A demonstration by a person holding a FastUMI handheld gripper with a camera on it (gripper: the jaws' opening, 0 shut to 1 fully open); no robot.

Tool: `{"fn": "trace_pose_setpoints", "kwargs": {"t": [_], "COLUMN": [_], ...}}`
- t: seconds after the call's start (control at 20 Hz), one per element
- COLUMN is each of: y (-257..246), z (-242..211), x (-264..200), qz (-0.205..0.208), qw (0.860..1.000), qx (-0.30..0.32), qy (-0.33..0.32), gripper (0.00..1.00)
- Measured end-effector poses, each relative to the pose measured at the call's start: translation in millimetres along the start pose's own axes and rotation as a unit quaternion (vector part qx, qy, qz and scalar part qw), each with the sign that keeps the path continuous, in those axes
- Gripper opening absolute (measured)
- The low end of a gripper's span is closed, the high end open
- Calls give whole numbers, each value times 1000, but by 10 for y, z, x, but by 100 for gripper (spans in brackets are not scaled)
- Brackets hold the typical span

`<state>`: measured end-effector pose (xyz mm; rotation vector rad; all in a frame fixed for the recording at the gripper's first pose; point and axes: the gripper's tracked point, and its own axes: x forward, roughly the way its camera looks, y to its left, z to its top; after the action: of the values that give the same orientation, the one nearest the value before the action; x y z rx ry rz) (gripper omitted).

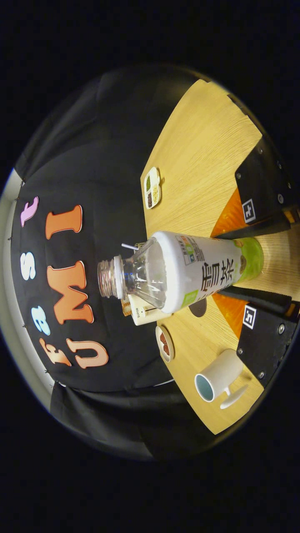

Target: Take the bottle from table, then pour the juice into the cup, finally place the bottle on the coaster

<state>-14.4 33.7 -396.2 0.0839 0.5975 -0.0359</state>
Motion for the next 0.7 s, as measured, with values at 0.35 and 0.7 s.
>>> {"fn": "trace_pose_setpoints", "kwargs": {"t": [0.35,0.7], "y": [97,320], "z": [182,230], "x": [2,14], "qz": [-12,-31], "qw": [998,987], "qx": [-56,-157], "qy": [-15,-25], "gripper": [54,54]}}
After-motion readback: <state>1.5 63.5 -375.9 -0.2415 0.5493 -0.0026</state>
